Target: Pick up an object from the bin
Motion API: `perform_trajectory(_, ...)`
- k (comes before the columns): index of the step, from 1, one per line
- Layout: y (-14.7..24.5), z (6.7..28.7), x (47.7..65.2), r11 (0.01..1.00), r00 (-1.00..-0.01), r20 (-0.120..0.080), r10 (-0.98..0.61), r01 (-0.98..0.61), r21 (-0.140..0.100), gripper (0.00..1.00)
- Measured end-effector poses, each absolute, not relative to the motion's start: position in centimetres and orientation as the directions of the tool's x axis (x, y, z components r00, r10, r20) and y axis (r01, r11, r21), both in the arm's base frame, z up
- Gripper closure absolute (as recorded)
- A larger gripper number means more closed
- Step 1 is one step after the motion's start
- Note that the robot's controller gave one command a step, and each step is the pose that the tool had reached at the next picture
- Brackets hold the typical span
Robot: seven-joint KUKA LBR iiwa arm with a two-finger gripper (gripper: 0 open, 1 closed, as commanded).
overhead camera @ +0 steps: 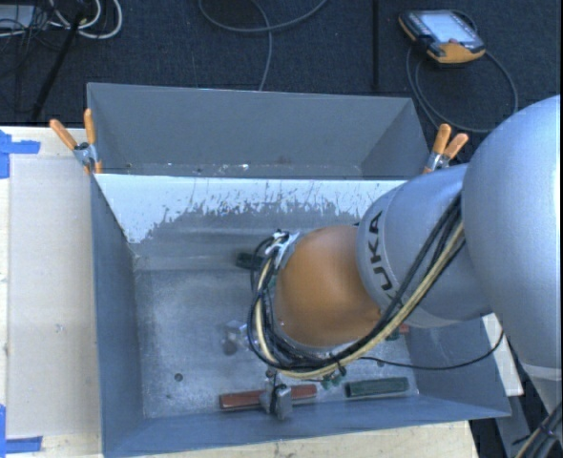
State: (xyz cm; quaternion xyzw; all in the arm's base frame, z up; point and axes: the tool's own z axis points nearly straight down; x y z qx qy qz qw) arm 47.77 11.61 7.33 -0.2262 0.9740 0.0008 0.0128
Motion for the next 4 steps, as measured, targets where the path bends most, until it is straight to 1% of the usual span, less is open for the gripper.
perform_trajectory(1, 11.45, 7.17, 47.2, 0.899, -0.899, -0.002, -0.439, -0.439, -0.001, 1.0)
perform_trajectory(2, 11.61, 7.33, 47.77, 0.899, -0.898, -0.026, -0.438, -0.439, -0.004, 0.0)
perform_trajectory(3, 11.52, 7.06, 47.2, 0.899, -0.899, -0.003, -0.439, -0.439, 0.0, 1.0)
perform_trajectory(4, 11.62, 7.32, 47.77, 0.899, -0.899, -0.026, -0.437, -0.437, -0.004, 0.0)
